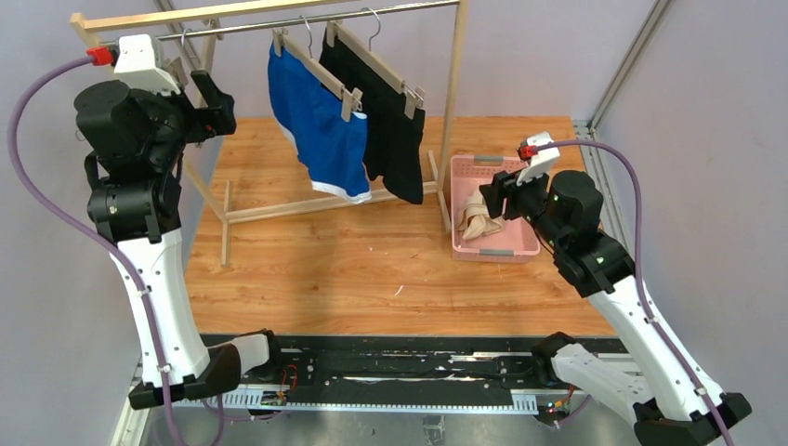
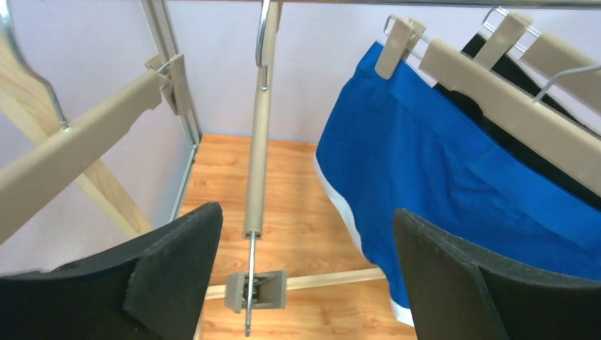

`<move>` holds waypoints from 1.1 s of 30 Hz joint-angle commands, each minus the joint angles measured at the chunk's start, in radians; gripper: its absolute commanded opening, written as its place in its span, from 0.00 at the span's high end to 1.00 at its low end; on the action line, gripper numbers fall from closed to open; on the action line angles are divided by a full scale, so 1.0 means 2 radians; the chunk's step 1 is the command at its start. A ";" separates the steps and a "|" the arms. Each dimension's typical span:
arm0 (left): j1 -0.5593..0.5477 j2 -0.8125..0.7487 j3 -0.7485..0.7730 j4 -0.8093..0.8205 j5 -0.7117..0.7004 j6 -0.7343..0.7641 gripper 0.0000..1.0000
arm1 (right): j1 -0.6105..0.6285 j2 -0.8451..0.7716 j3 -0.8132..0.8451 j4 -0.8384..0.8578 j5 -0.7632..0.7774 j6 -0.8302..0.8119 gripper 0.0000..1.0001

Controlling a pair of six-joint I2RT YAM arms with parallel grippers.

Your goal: Remove the underwear clipped to the hanger

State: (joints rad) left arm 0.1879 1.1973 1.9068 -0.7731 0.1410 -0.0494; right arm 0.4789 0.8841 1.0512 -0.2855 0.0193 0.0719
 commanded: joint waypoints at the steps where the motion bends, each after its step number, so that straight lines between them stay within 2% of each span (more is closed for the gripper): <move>1: 0.003 0.027 -0.008 -0.006 -0.013 0.006 0.02 | 0.016 -0.015 0.019 -0.024 -0.014 -0.009 0.44; 9: 0.003 -0.013 -0.019 0.006 0.035 -0.014 0.02 | 0.032 -0.008 0.032 -0.018 -0.056 -0.008 0.46; 12: 0.003 -0.037 -0.018 0.001 0.063 -0.024 0.02 | 0.049 0.007 0.049 -0.018 -0.068 -0.009 0.50; 15: 0.003 -0.063 -0.018 0.000 0.079 -0.038 0.02 | 0.084 0.029 0.069 -0.019 -0.053 -0.022 0.56; 18: 0.003 -0.077 -0.005 0.002 0.111 -0.058 0.02 | 0.123 0.052 0.088 -0.023 -0.025 -0.036 0.56; 23: -0.002 -0.050 0.028 0.013 0.189 -0.095 0.02 | 0.160 0.082 0.099 -0.012 -0.008 -0.037 0.58; 28: -0.089 -0.013 0.081 0.014 0.131 -0.084 0.02 | 0.193 0.098 0.097 -0.002 0.019 -0.036 0.58; 33: -0.239 0.048 0.120 0.012 0.036 -0.060 0.02 | 0.220 0.102 0.105 -0.002 0.047 -0.036 0.58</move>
State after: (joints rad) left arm -0.1291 1.2156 2.1052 -0.7551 0.3515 -0.2039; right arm 0.8745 1.0943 1.2205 -0.3122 0.0429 0.0170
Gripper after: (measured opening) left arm 0.980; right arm 0.421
